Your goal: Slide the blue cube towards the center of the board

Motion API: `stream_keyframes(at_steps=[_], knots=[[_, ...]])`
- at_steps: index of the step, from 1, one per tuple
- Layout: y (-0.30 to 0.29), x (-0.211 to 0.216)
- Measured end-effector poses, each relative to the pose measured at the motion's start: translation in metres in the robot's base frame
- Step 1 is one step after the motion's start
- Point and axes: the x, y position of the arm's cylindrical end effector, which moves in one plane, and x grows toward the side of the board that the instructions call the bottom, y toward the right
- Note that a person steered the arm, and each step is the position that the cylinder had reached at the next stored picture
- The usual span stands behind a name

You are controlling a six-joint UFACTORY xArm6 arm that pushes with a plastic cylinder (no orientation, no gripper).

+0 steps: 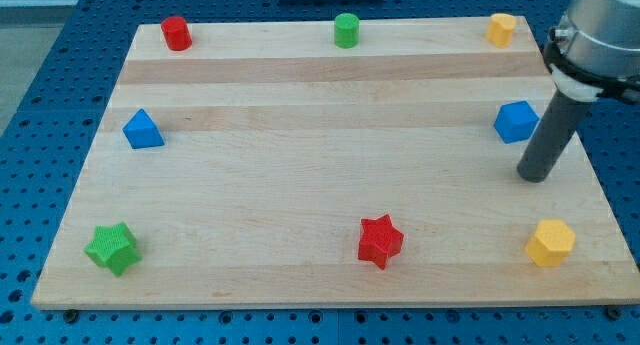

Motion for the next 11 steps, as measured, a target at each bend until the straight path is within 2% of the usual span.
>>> stream_keyframes(at_steps=[2, 4, 6, 8, 11], knots=[[0.037, -0.032], [0.039, -0.057], [0.006, -0.058], [-0.004, -0.077], [-0.045, -0.070]])
